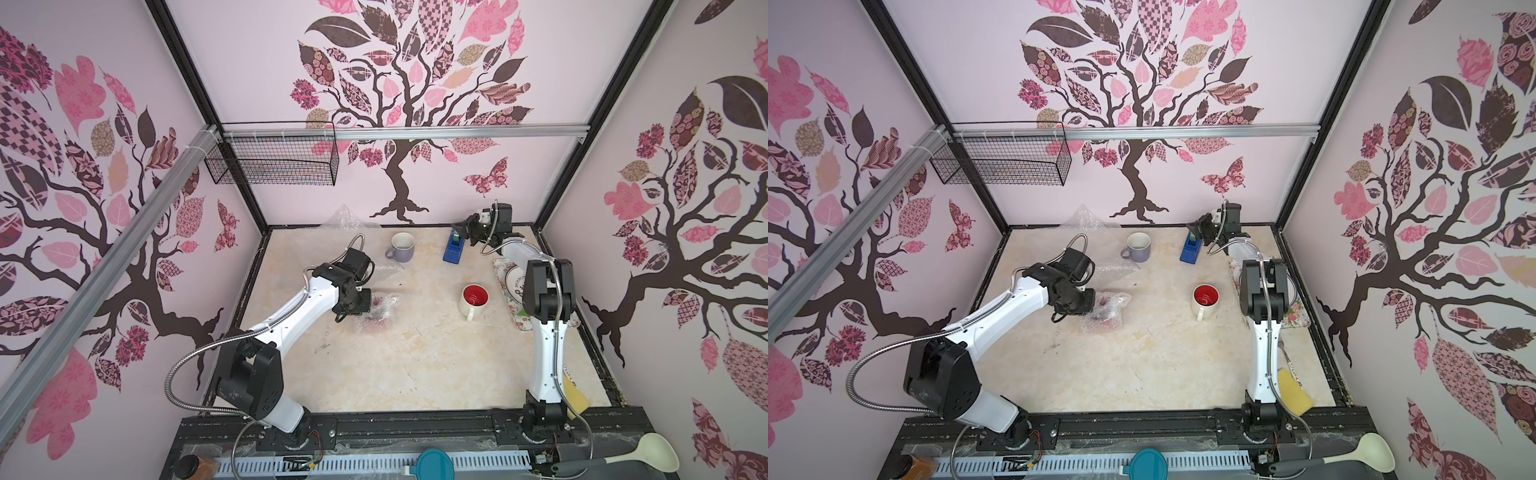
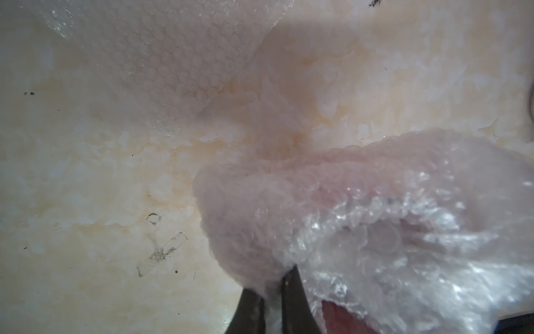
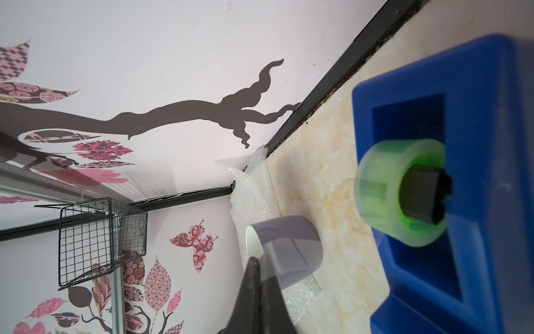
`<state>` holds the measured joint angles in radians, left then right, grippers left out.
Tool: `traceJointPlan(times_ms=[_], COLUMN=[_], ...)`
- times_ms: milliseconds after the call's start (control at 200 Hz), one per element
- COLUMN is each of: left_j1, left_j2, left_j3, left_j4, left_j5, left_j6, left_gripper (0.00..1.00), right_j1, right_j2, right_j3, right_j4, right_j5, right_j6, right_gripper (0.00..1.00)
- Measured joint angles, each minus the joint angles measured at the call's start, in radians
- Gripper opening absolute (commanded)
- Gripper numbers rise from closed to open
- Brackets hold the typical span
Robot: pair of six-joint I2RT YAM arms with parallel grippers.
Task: Wrap mugs in bubble wrap
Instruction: Tear off the tape using the Tape Cutter.
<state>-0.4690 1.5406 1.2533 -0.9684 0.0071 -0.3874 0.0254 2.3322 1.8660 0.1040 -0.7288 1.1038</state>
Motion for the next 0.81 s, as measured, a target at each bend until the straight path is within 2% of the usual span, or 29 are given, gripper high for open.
traceJointPlan(times_ms=[185,295,805], left_j1=[0.0,0.0,0.0], left_j2=[-0.014,-0.014,-0.017], left_j3=[-0.033,-0.053,-0.071], left_j4=[0.012,0.014,0.033], left_j5=[0.014,0.018,0.025], left_j6=[-0.006,-0.006,-0.004], left_gripper=[0.0,0.0,0.0], right_j1=[0.007,0.014,0.056], right_j2=[0.0,-0.005,-0.256], right_j3=[0.102,0.089,-0.529], right_j4=[-0.033,-0.021,0.189], right_j5=[-0.006,-0.005,0.038], right_j6=[0.013,0.016,0.078], right_gripper=[0.0,0.0,0.0])
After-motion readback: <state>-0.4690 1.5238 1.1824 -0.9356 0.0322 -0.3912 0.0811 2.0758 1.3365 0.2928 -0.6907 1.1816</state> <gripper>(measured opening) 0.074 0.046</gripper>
